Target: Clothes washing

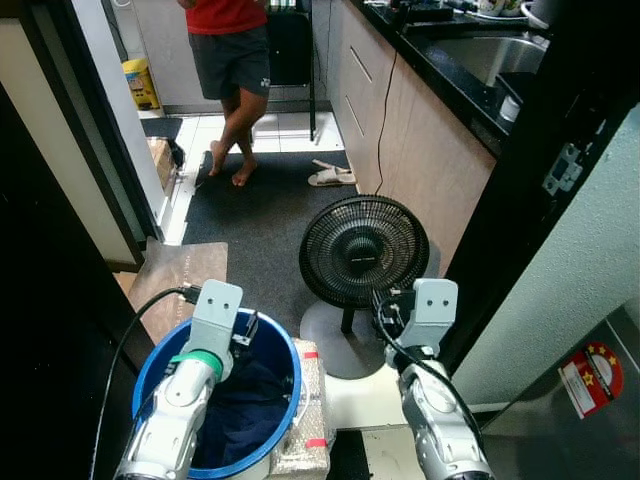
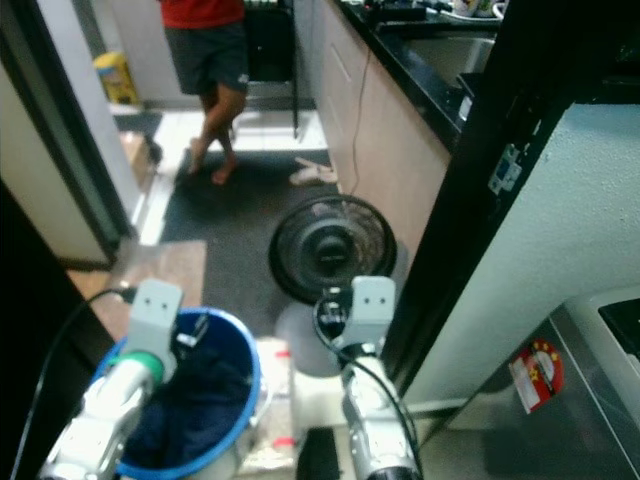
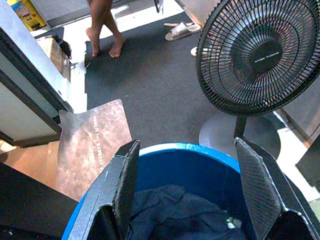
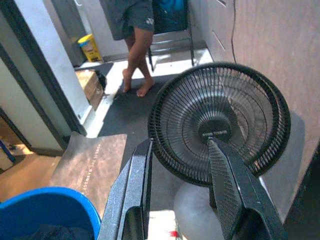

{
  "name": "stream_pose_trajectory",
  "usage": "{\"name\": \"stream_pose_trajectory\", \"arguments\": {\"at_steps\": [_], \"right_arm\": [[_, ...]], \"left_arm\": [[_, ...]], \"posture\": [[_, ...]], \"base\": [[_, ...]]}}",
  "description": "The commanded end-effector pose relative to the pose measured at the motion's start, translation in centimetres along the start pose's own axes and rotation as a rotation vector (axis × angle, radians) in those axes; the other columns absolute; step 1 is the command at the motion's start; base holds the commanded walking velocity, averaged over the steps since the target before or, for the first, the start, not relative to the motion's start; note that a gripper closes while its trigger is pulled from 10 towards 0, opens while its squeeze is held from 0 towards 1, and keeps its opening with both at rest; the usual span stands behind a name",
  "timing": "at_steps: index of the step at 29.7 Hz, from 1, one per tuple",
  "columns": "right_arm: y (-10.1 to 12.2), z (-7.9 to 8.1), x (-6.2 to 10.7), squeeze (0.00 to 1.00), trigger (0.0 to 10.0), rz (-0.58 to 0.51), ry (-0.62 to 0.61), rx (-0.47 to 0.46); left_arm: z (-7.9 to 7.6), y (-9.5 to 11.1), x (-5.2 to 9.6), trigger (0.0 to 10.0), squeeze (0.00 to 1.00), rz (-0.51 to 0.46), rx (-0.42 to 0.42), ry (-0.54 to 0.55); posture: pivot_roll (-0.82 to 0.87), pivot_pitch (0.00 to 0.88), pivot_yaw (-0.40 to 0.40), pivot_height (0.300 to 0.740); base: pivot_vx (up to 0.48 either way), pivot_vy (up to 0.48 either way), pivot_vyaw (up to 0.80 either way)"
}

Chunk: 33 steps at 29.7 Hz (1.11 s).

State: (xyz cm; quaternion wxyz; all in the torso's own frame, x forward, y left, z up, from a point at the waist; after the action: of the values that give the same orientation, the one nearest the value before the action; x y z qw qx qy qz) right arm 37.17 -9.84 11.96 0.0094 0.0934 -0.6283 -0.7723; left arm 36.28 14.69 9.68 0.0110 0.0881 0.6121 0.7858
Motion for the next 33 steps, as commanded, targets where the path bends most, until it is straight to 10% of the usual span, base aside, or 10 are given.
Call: {"name": "stream_pose_trajectory", "arguments": {"at_steps": [1,33], "right_arm": [[0.0,0.4,-0.4,0.00,10.0,0.006,0.023,0.003],[0.5,1.5,-1.2,0.00,10.0,-0.003,0.047,-0.027]], "left_arm": [[0.0,-0.6,0.0,10.0,0.00,0.018,-0.004,0.008],[1.2,-0.3,0.3,10.0,0.00,0.011,-0.014,0.040]], "posture": [[0.04,0.041,0.035,0.680],[0.08,0.052,0.039,0.565]], "base": [[0.000,0.000,0.00],[0.000,0.000,0.00]]}}
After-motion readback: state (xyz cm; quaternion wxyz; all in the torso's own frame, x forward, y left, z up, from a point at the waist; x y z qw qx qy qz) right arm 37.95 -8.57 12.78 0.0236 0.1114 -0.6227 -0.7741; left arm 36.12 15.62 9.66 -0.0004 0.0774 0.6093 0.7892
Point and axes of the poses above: a point about 5 cm out from each wrist's last joint towards the gripper, its own x axis pointing back from the gripper into the wrist, its own y axis along the axis of the wrist's last joint, z = x × y, the point moved 5 cm from there along -x, pointing out of the wrist towards the gripper, and after that the axes turned 3 degrees about -x, right-handed, at the moved point
